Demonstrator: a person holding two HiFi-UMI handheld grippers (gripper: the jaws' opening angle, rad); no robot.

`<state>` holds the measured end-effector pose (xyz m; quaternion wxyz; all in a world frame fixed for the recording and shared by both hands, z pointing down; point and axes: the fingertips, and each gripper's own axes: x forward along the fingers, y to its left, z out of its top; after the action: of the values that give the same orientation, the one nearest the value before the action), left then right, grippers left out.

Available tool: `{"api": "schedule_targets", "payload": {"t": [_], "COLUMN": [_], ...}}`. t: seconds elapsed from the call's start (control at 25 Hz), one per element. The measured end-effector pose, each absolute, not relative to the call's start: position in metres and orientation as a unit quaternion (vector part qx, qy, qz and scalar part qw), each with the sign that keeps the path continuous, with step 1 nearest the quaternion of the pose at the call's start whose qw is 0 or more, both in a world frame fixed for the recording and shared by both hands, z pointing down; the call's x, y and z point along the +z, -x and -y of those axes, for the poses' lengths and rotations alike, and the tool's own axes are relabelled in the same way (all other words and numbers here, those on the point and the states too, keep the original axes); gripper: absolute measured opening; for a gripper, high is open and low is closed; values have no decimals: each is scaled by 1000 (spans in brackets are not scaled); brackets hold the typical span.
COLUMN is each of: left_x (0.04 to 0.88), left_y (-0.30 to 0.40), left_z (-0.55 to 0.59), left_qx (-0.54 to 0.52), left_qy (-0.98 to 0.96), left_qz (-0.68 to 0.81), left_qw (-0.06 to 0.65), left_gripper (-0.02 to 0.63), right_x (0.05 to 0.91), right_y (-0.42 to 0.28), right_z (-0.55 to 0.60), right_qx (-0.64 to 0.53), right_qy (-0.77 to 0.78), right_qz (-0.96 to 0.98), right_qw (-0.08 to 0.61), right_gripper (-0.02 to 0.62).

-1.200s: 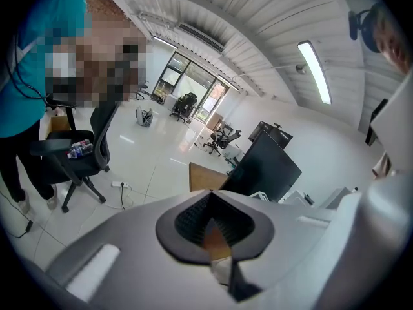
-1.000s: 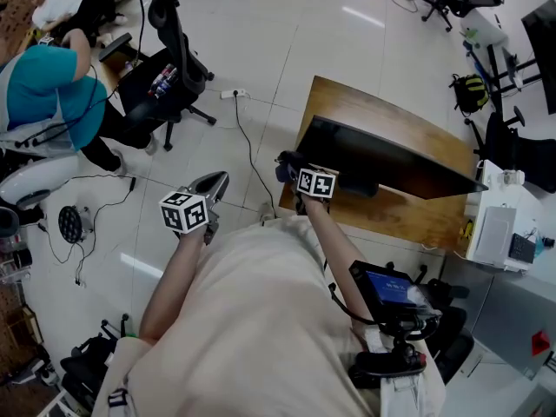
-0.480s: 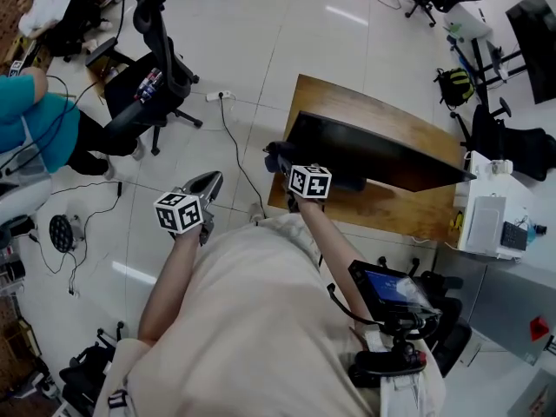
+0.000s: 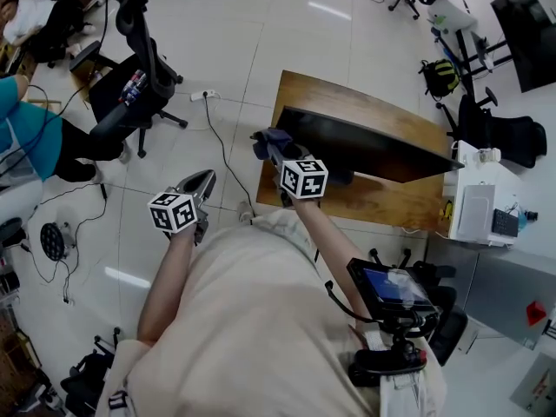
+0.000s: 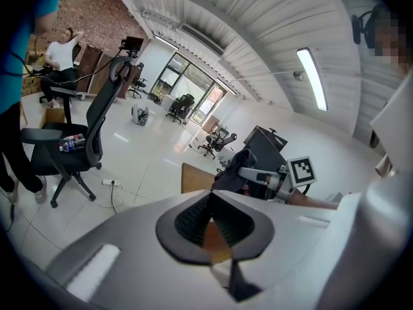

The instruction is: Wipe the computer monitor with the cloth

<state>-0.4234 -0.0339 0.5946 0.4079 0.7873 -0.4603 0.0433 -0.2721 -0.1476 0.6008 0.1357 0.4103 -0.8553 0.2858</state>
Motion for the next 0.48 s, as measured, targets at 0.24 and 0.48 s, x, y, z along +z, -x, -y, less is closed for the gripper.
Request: {"api": "schedule_targets", "payload": {"t": [0.24,0.48], "left_x": [593,590], "left_y": [417,412], "left_z": [40,45], "left_qx": [43,45], "left_qy": [-793,-798], "left_qz": [456,450], "left_qw": [402,397], "left_gripper": [-2,-2], "right_x": [565,530], "right_y": [274,273], "right_z": [151,152], "right_qx": [263,241], "right_qy": [-418,-422], "right_qz": [862,870], "right_qw": [110,83], "right_gripper": [120,119]}}
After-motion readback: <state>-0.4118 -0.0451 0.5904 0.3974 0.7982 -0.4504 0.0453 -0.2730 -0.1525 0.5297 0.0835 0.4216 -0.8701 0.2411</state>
